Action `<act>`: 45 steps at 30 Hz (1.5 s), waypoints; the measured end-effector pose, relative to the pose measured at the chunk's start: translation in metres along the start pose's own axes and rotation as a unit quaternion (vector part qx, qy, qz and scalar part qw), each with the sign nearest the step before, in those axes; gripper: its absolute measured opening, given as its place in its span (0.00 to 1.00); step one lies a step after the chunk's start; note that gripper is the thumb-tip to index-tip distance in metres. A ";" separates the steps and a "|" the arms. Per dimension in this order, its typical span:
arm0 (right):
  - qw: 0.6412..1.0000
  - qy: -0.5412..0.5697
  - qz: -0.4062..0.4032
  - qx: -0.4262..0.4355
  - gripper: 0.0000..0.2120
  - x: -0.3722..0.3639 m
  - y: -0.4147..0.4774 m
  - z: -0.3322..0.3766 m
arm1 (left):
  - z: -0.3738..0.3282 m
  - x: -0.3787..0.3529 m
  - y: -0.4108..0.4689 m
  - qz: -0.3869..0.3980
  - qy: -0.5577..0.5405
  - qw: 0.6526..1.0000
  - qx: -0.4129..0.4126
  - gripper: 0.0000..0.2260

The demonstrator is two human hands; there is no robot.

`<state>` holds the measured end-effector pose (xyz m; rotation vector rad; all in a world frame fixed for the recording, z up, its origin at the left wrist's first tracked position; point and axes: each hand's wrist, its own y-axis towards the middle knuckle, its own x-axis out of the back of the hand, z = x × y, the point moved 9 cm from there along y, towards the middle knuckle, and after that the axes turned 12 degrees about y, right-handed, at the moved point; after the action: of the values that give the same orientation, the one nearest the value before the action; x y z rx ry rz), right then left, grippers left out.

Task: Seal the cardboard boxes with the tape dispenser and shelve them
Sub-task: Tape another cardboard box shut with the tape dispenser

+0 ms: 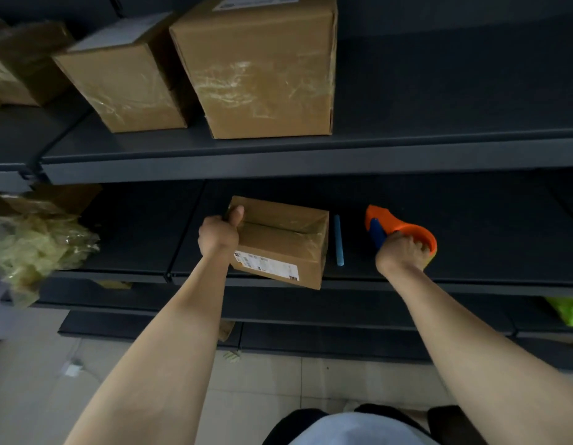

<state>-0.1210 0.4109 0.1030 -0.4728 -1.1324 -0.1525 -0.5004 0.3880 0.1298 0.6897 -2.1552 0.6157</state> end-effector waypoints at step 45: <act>0.933 0.359 -0.024 0.013 0.23 -0.032 -0.047 0.105 | 0.006 -0.005 0.003 -0.006 0.037 0.999 0.012 0.25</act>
<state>-0.2386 0.4106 0.1233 -0.3212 -0.4252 -0.3227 -0.5026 0.3877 0.1215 0.6819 -2.0765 0.6513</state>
